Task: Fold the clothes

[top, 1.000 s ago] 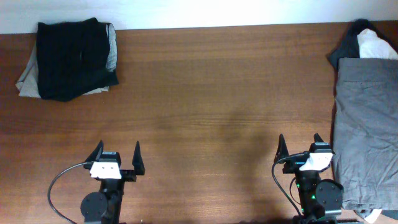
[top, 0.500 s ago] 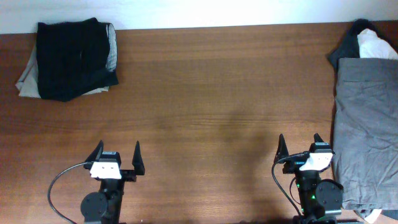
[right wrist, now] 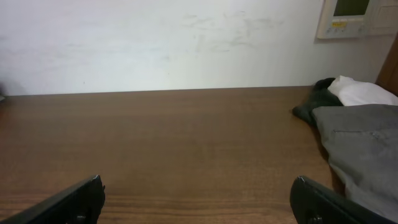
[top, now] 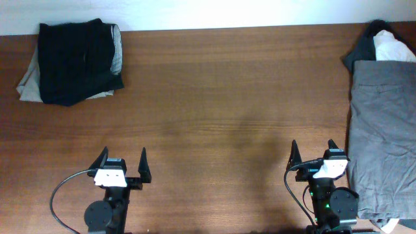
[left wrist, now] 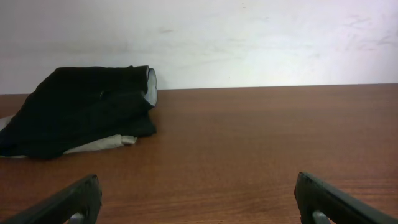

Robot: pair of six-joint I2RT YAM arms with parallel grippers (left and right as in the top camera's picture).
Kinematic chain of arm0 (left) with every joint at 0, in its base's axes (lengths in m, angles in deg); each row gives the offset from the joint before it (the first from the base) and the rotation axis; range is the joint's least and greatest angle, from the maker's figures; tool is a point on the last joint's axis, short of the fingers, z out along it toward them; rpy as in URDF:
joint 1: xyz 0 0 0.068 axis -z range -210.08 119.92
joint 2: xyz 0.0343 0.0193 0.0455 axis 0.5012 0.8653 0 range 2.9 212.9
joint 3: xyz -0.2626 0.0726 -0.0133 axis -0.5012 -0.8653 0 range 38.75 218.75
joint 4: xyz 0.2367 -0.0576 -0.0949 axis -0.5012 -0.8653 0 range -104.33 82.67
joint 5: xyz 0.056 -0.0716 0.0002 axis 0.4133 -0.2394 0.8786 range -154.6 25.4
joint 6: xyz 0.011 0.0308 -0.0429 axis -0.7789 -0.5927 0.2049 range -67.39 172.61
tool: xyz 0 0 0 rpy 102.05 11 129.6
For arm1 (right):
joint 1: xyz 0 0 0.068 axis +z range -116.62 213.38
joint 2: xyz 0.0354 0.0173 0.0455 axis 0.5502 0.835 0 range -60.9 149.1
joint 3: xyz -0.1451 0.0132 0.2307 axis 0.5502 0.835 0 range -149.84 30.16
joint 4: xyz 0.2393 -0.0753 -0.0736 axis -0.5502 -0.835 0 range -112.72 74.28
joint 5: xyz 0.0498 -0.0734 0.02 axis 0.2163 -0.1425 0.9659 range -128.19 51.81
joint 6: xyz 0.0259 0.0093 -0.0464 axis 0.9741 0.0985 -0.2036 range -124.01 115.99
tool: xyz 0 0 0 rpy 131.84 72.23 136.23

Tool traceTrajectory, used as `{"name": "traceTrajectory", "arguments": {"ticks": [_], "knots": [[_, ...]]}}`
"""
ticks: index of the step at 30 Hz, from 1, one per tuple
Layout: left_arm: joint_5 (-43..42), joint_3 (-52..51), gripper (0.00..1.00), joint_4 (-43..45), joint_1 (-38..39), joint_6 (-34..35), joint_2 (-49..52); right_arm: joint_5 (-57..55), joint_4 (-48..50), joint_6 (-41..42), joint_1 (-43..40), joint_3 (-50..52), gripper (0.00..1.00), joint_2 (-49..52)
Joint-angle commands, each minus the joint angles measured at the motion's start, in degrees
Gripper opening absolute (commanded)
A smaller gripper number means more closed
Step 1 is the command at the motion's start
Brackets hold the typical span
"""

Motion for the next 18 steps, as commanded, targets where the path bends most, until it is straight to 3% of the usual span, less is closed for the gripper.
{"name": "traceTrajectory", "arguments": {"ticks": [1,4,8,10,13,16,18], "knots": [[0.2,-0.3,0.99,-0.3,-0.3,0.0,-0.3,-0.3,-0.5,-0.4,0.4,0.3,0.99,-0.4],[0.2,-0.3,0.99,-0.3,-0.3,0.0,-0.3,1.6,1.4,0.1,0.4,0.3,0.99,-0.4],[0.2,-0.3,0.99,-0.3,-0.3,0.0,-0.3,28.0,1.5,8.4,0.4,0.3,0.99,-0.3],[0.2,-0.3,0.99,-0.3,-0.3,0.0,-0.3,35.3,1.5,9.8,0.4,0.3,0.99,-0.3],[0.2,-0.3,0.99,-0.3,-0.3,0.0,-0.3,33.6,4.7,12.4,0.4,0.3,0.99,-0.3],[0.2,-0.3,0.99,-0.3,-0.3,0.0,-0.3,31.5,18.8,15.4,0.4,-0.5,0.99,-0.3],[0.2,-0.3,0.99,-0.3,-0.3,0.0,-0.3,25.1,18.9,14.6,0.4,-4.8,0.99,0.1]]}}
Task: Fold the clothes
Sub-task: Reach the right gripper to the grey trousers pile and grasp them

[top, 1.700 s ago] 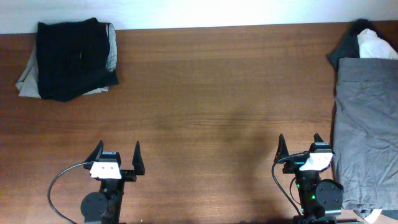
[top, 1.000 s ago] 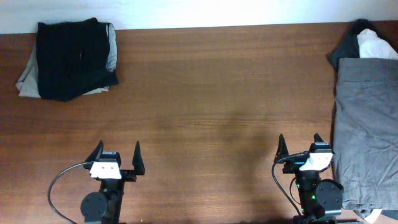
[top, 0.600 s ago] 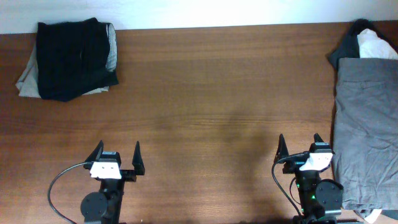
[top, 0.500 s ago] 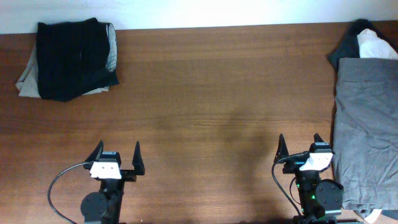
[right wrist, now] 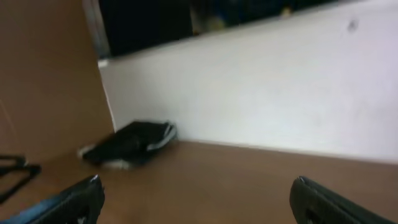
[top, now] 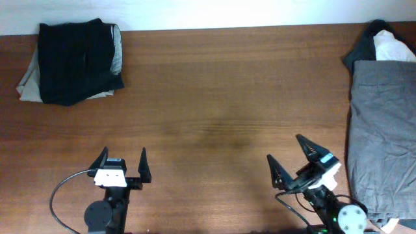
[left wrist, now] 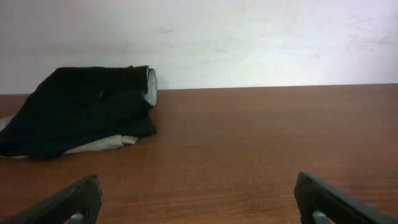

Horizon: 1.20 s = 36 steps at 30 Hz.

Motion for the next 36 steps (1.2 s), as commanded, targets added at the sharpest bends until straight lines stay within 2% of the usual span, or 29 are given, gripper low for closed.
{"name": "traceTrajectory", "arguments": {"ticks": [1,4,7,8,10,11,12,15,18,21,25,30,36], "knots": [[0.2,-0.3,0.99,-0.3,-0.3,0.0,-0.3,-7.9,-0.7,-0.3,0.3,-6.5,0.99,0.7],[0.2,-0.3,0.99,-0.3,-0.3,0.0,-0.3,-17.4,-8.5,-9.7,0.3,-18.6,0.99,9.0],[0.2,-0.3,0.99,-0.3,-0.3,0.0,-0.3,-28.1,-19.5,-17.9,0.2,-33.9,0.99,24.1],[0.2,-0.3,0.99,-0.3,-0.3,0.0,-0.3,-35.1,-25.2,-20.1,0.1,-40.5,0.99,30.5],[0.2,-0.3,0.99,-0.3,-0.3,0.0,-0.3,-42.1,-31.0,-20.1,-1.0,-49.9,0.99,40.7],[0.2,-0.3,0.99,-0.3,-0.3,0.0,-0.3,-42.8,-34.5,-20.1,-2.1,-55.5,0.99,46.9],[0.2,-0.3,0.99,-0.3,-0.3,0.0,-0.3,-42.7,-42.0,-20.1,-4.3,-65.5,0.99,57.1],[0.2,-0.3,0.99,-0.3,-0.3,0.0,-0.3,-42.7,-55.5,-23.2,-7.8,-82.8,0.99,76.0],[0.2,-0.3,0.99,-0.3,-0.3,0.0,-0.3,-43.3,-67.3,-25.0,-9.9,-95.0,0.99,94.7],[0.2,-0.3,0.99,-0.3,-0.3,0.0,-0.3,-44.2,-66.4,-25.0,-9.9,-95.9,0.99,104.0],[0.2,-0.3,0.99,-0.3,-0.3,0.0,-0.3,-52.7,-60.5,-26.5,-11.6,-95.9,0.99,110.9],[0.2,-0.3,0.99,-0.3,-0.3,0.0,-0.3,-53.2,-52.4,-29.1,-16.9,-96.3,0.99,119.7],[0.2,-0.3,0.99,-0.3,-0.3,0.0,-0.3,-49.6,-49.1,-29.1,-20.7,-103.0,0.99,129.0]]}}
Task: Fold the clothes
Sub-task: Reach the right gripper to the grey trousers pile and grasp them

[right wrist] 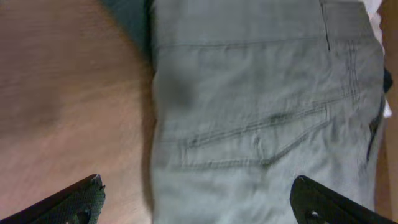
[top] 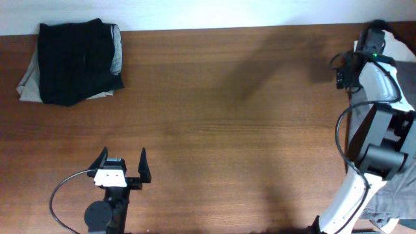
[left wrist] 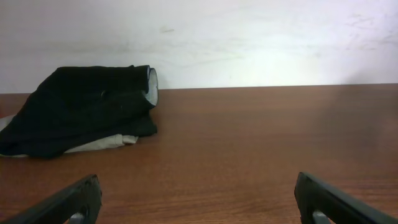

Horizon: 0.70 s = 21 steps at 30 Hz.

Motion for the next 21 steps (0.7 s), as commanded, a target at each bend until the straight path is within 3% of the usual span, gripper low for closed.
{"name": "traceTrajectory", "arguments": {"ticks": [1,5,19,21], "knots": [[0.0,-0.2,0.99,-0.3,-0.3,0.0,-0.3,1.4,3.6,-0.3,-0.4,-2.8,0.99,3.2],[0.0,-0.2,0.99,-0.3,-0.3,0.0,-0.3,1.6,9.4,-0.3,-0.2,-2.8,0.99,4.6],[0.0,-0.2,0.99,-0.3,-0.3,0.0,-0.3,-0.1,10.5,-0.5,-2.1,-2.8,1.0,9.4],[0.0,-0.2,0.99,-0.3,-0.3,0.0,-0.3,-0.1,10.7,-1.4,-2.6,-2.8,0.96,9.4]]}}
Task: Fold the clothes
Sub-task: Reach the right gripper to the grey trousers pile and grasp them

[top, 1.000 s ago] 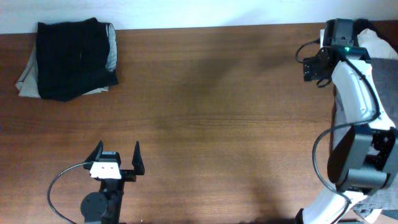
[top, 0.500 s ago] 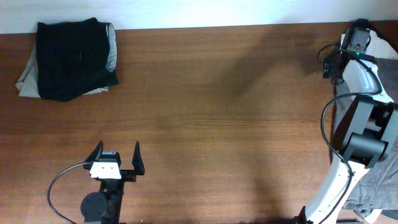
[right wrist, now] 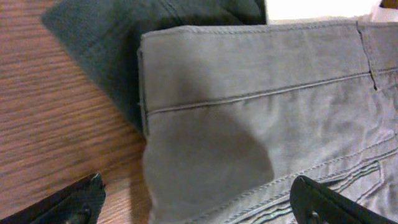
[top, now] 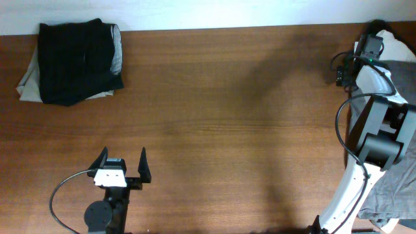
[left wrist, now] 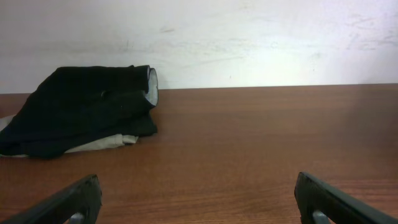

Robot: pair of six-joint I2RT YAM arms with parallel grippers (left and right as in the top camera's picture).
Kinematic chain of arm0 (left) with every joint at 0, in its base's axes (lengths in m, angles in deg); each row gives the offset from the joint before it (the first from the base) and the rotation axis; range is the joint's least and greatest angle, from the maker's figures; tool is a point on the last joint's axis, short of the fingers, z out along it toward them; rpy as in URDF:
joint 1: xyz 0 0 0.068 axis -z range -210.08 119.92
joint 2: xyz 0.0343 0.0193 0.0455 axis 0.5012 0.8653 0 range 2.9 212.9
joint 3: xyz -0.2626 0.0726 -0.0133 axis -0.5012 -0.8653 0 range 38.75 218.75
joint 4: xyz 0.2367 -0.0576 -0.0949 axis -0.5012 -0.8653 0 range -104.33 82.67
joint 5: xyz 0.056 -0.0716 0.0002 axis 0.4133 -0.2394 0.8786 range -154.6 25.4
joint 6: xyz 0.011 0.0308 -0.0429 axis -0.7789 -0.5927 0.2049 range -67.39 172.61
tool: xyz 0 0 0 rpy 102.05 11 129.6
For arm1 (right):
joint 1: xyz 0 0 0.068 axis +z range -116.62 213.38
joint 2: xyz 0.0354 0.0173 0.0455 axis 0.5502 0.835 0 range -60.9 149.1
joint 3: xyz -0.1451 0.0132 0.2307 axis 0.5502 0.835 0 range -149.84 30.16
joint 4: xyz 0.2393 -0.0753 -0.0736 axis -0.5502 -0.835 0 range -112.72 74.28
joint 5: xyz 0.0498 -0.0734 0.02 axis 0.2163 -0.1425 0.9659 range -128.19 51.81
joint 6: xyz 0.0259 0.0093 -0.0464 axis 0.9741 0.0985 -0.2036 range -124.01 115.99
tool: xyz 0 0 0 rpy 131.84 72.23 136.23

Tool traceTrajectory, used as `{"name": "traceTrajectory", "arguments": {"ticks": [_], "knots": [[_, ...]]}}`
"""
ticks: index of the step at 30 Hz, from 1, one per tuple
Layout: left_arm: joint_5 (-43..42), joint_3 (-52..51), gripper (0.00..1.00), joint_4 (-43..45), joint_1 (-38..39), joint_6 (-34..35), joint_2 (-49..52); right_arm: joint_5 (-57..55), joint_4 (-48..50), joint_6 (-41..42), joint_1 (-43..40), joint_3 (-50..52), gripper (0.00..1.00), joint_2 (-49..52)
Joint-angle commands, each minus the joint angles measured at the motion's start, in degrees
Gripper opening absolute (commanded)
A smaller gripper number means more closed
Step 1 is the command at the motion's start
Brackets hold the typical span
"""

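Grey trousers (right wrist: pixel 249 124) lie spread along the table's right edge, mostly under my right arm in the overhead view (top: pixel 398 188). My right gripper (right wrist: pixel 199 199) hangs open just above their waistband corner, its jaws wide with nothing between them; from overhead it is at the far right (top: pixel 348 71). A dark garment (right wrist: pixel 112 56) and a white one (right wrist: pixel 323 9) lie under and behind the trousers. My left gripper (left wrist: pixel 199 199) rests open at the front left (top: pixel 121 164).
A folded black garment (top: pixel 78 58) sits on a beige one at the far left corner, also in the left wrist view (left wrist: pixel 87 112). The brown wooden table (top: pixel 227 117) stretches between the two piles. A white wall backs the table.
My right gripper has shifted from over the trousers' pocket area to their waistband corner and sits closer to the cloth. It stays open. The left arm has not moved.
Both grippers rested open at the front edge. Then the right gripper was turned toward the left of the table. Later the right arm was stretched to the far right over the grey trousers, and now it hangs over their waistband corner.
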Motion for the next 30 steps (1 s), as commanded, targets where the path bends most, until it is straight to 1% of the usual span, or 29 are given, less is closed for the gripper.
{"name": "traceTrajectory", "arguments": {"ticks": [1,3,5,6,8,10,12,13,16,18,20,21,22,23,24,30], "knots": [[0.0,-0.2,0.99,-0.3,-0.3,0.0,-0.3,-1.3,0.4,-0.6,-1.1,-0.8,0.95,1.5],[0.0,-0.2,0.99,-0.3,-0.3,0.0,-0.3,-1.3,0.2,-0.6,-1.6,-0.8,0.86,2.0],[0.0,-0.2,0.99,-0.3,-0.3,0.0,-0.3,-1.3,-0.1,-0.6,-2.1,-0.8,0.83,2.7],[0.0,-0.2,0.99,-0.3,-0.3,0.0,-0.3,-1.5,-0.2,-0.6,-2.2,-0.8,0.8,3.0],[0.0,-0.2,0.99,-0.3,-0.3,0.0,-0.3,-2.3,-0.2,-0.6,-2.2,-0.8,0.68,3.1],[0.0,-0.2,0.99,-0.3,-0.3,0.0,-0.3,-2.6,-0.1,-0.6,-2.2,-1.2,0.64,2.7],[0.0,-0.2,0.99,-0.3,-0.3,0.0,-0.3,-2.6,-0.2,0.3,-2.2,-1.3,0.49,1.7],[0.0,-0.2,0.99,-0.3,-0.3,0.0,-0.3,-2.6,-0.2,0.7,-2.2,-1.3,0.45,1.4],[0.0,-0.2,0.99,-0.3,-0.3,0.0,-0.3,-2.2,-0.8,1.2,-1.9,-1.3,0.42,0.6],[0.0,-0.2,0.99,-0.3,-0.3,0.0,-0.3,-2.2,-1.4,1.9,-1.4,-1.6,0.34,0.6],[0.0,-0.2,0.99,-0.3,-0.3,0.0,-0.3,-2.1,-2.1,4.1,-0.6,-2.1,0.29,-0.1],[0.0,-0.2,0.99,-0.3,-0.3,0.0,-0.3,-2.4,-2.4,4.9,0.2,-2.1,0.21,-1.4],[0.0,-0.2,0.99,-0.3,-0.3,0.0,-0.3,-2.4,-2.6,5.3,0.5,-2.1,0.16,-1.9],[0.0,-0.2,0.99,-0.3,-0.3,0.0,-0.3,-2.4,-2.9,6.0,0.5,-2.1,0.08,-2.9],[0.0,-0.2,0.99,-0.3,-0.3,0.0,-0.3,-2.4,-3.7,6.8,0.5,-2.1,0.04,-3.7],[0.0,-0.2,0.99,-0.3,-0.3,0.0,-0.3,-2.6,-5.9,9.8,0.5,-2.1,0.04,-8.7]]}}
